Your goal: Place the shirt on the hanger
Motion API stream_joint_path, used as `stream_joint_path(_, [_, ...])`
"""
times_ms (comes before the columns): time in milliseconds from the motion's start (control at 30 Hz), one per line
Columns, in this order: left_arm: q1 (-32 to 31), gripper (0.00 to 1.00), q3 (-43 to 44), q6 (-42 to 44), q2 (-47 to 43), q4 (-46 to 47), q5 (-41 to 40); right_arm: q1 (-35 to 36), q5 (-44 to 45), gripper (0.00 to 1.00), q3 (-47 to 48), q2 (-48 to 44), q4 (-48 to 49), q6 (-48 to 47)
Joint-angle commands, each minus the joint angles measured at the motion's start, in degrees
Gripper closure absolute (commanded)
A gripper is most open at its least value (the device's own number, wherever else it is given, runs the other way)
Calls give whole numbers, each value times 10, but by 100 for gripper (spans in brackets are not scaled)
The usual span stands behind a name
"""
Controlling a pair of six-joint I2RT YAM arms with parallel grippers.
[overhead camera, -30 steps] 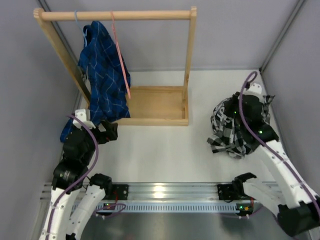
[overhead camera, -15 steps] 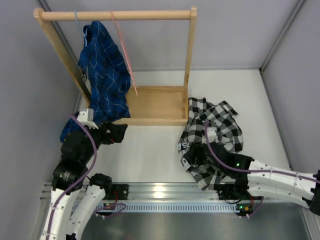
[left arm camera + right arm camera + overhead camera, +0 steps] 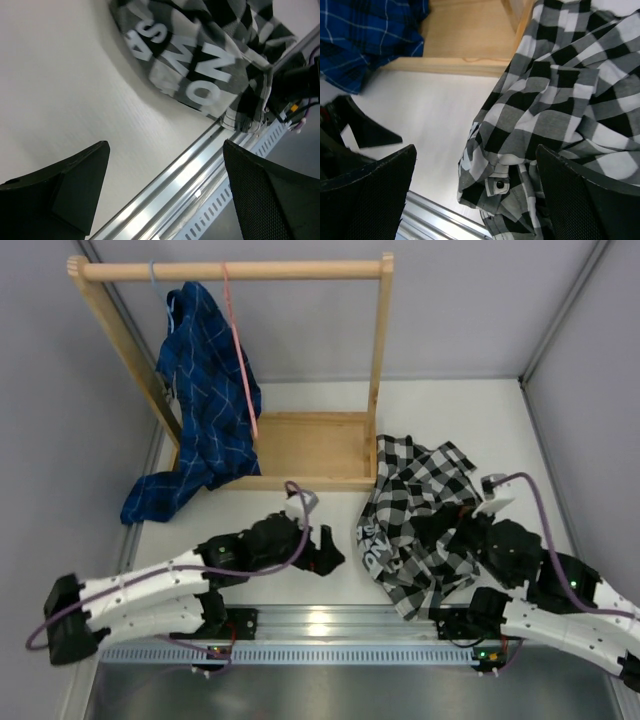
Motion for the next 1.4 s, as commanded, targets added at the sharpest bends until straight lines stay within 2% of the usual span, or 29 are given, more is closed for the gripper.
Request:
stream_joint_path(0, [-157,2,56,-27,91,104,-211,2,70,1,43,-53,-102,2])
stream_joint_path(33, [-175,2,64,-30,116,130,-247,2,70,1,44,-71,-101,0])
stream_joint_path(100, [-200,2,71,-36,192,176,-255,2,64,1,44,-79,-102,-6])
stream_joint_path(167, [-207,2,76,-42,249,239,-256,3,47,1,44,-82,-101,-14])
stream_joint_path(200, [-207,3,80,-43,304,252,-257,3,41,1,45,-81,-101,-19])
stream_joint_path(300, [-209,9,113,-43,395,285,-266,3,24,1,48,-78,-101,-35])
stream_joint_path(367, [-212,20,132,-34,427,306,-254,3,23,1,47,-80,-101,-41])
stream_joint_path(400, [-214,29,137,-33,445,306,-253,3,23,0,46,-82,-101,-43])
stream_joint_path(433, [-215,41,141,-31,449,306,-257,3,23,1,45,-85,-101,-45])
stream_joint_path(467, [-221,62,142,-30,449,303,-281,3,20,0,44,-85,-101,-44])
stream_joint_path(533, [-224,75,140,-29,422,277,-311,2,16,1,39,-87,-96,-47])
stream_joint_path(567, [-224,86,139,-25,409,263,-327,3,5,1,31,-86,-91,-50])
stream_joint_path(633, [-224,98,144,-8,359,215,-370,3,-5,1,23,-81,-71,-65])
stream_joint_path(700, [-223,100,171,8,322,173,-405,3,-35,0,14,-66,-51,-98])
stream_joint_path(733, [-222,100,187,31,314,113,-412,3,-56,1,12,-60,-20,-117])
stream_joint_path(767, [-215,100,204,47,307,87,-410,2,-111,0,12,-49,-1,-136])
stream_joint_path(867, [-180,100,289,106,289,-32,-340,2,-220,1,44,13,64,-226])
stream_joint_path(900, [-175,100,312,118,280,-63,-328,3,-231,1,61,55,71,-262])
stream_joint_path(1000, [-168,100,441,180,270,-192,-295,2,-240,1,138,130,82,-331])
stream_joint_path(1033, [-168,100,537,205,273,-228,-282,2,-236,1,155,146,85,-349])
stream_joint_path(1067, [-168,100,590,217,282,-294,-271,3,-226,0,187,159,92,-365])
stream_joint_path(1133, [-168,100,692,259,298,-340,-230,2,-223,0,211,189,115,-421])
stream_joint_path(1167, [-168,100,776,274,312,-366,-188,2,-216,1,234,201,121,-433])
stream_joint_path(1200, [-168,100,809,287,318,-375,-173,2,-212,3,247,225,125,-451])
stream_joint_path(1267, [-167,100,888,316,335,-396,-183,2,-174,22,279,248,123,-461])
stream_joint_path(1333, [-167,100,923,340,342,-423,-210,3,-133,77,292,260,124,-460])
stream_joint_path(1367, [-168,100,929,348,342,-423,-223,2,-77,98,298,257,128,-454])
